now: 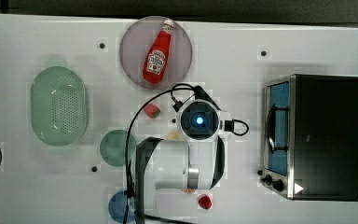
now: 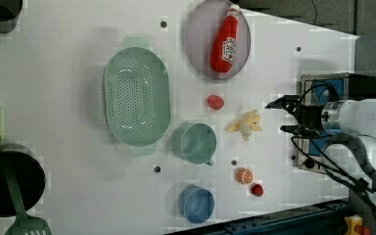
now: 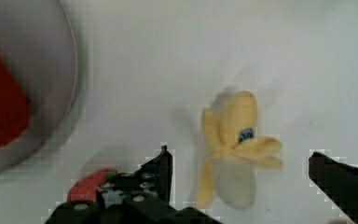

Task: Pick banana from table and place on oven.

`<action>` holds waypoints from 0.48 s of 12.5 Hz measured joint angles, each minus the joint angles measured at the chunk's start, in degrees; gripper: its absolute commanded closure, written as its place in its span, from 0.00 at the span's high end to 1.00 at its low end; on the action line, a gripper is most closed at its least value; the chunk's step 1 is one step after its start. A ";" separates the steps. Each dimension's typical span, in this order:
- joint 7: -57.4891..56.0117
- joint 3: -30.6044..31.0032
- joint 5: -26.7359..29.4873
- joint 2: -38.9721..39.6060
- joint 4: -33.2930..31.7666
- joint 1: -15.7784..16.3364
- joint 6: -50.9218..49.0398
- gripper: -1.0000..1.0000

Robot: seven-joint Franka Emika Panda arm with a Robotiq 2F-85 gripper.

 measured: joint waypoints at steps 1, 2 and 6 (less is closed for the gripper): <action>0.05 0.08 0.22 1.70 -0.22 0.08 2.10 1.00; 0.08 0.28 0.23 3.71 -0.45 0.18 2.99 1.00; 0.08 0.36 -0.95 12.71 -1.45 0.78 8.50 0.96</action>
